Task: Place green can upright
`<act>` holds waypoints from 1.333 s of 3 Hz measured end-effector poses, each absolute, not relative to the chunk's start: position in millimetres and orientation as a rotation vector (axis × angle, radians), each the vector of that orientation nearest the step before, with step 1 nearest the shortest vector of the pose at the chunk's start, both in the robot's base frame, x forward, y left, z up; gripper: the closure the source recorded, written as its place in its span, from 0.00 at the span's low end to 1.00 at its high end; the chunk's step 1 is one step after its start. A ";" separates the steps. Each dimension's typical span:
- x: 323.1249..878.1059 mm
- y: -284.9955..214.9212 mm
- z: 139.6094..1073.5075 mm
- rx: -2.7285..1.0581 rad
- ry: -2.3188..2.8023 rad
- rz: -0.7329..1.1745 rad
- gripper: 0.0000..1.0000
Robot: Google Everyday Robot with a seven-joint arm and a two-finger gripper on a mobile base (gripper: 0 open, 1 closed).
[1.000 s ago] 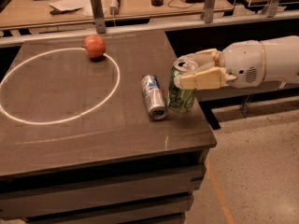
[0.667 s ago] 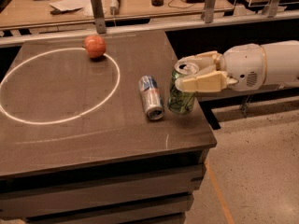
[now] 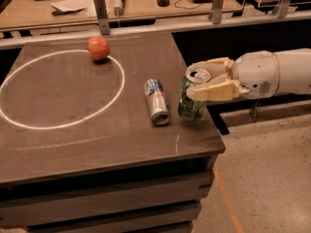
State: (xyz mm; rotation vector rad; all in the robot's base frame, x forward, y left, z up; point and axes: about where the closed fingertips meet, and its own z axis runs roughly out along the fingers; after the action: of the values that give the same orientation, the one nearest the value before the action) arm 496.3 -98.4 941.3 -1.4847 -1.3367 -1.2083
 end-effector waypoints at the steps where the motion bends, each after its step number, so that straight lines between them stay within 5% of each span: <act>1: 493.5 -101.0 935.8 -1.478 -1.389 -1.195 0.43; 3: 486.1 -97.4 915.4 -1.455 -1.267 -1.152 0.00; 4: 483.5 -93.7 914.4 -1.431 -1.246 -1.147 0.00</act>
Offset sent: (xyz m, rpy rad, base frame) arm -0.0029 0.0272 -0.0300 0.0506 0.0471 0.0954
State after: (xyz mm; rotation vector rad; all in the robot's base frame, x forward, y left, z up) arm 483.5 -93.7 914.4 -1.4305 -1.2458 -1.1474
